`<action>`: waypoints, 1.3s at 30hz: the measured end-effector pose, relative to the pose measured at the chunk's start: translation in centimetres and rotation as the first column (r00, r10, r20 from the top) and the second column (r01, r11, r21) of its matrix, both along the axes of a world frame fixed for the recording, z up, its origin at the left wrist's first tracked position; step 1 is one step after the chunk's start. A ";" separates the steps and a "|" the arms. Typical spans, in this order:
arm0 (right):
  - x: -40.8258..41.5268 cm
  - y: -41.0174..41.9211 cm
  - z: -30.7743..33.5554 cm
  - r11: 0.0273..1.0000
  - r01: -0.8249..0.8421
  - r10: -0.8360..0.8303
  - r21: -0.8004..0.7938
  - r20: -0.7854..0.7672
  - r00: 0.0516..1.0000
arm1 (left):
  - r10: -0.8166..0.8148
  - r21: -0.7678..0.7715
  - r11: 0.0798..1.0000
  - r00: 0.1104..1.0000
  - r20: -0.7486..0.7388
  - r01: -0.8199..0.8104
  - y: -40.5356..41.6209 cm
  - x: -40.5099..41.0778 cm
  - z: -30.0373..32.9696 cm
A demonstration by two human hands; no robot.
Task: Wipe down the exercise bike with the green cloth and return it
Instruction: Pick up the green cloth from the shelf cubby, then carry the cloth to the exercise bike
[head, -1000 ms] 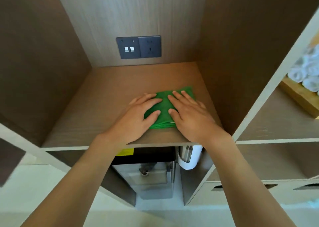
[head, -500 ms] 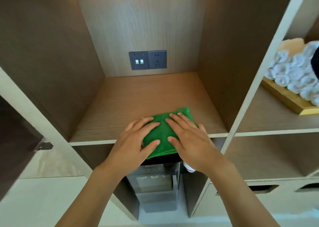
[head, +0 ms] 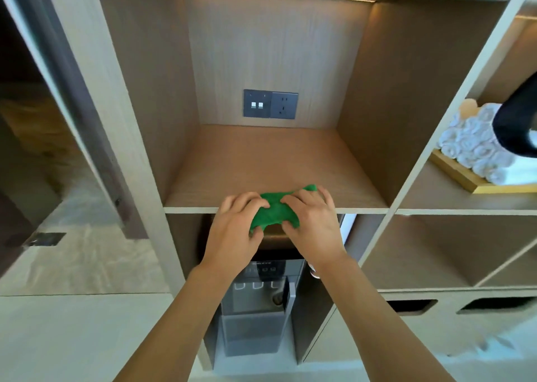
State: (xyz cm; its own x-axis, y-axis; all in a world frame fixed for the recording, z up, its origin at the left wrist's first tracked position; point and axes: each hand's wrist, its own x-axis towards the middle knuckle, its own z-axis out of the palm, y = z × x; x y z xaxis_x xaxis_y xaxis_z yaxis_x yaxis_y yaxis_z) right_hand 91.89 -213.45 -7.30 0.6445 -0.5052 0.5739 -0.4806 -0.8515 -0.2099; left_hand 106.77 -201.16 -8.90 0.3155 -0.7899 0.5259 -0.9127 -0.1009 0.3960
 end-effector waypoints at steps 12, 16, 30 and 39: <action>2.3 -1.7 2.7 0.961 -0.264 0.274 0.078 -0.168 0.947 | 0.029 -0.033 0.999 0.996 -0.088 -0.032 1.3 2.5 0.7; 4.6 -3.0 3.2 0.896 -0.415 0.438 0.156 -0.166 0.884 | 0.214 -0.053 0.973 0.962 -0.171 -0.226 2.9 2.7 0.3; 13.5 1.3 1.2 0.529 -0.842 0.846 0.108 0.017 0.534 | 0.834 0.015 0.523 0.508 -0.215 -0.852 15.4 -3.5 1.9; 14.3 10.6 0.6 0.298 -0.928 0.941 0.224 0.095 0.325 | 0.950 0.049 0.265 0.253 -0.182 -0.963 24.5 -8.2 1.7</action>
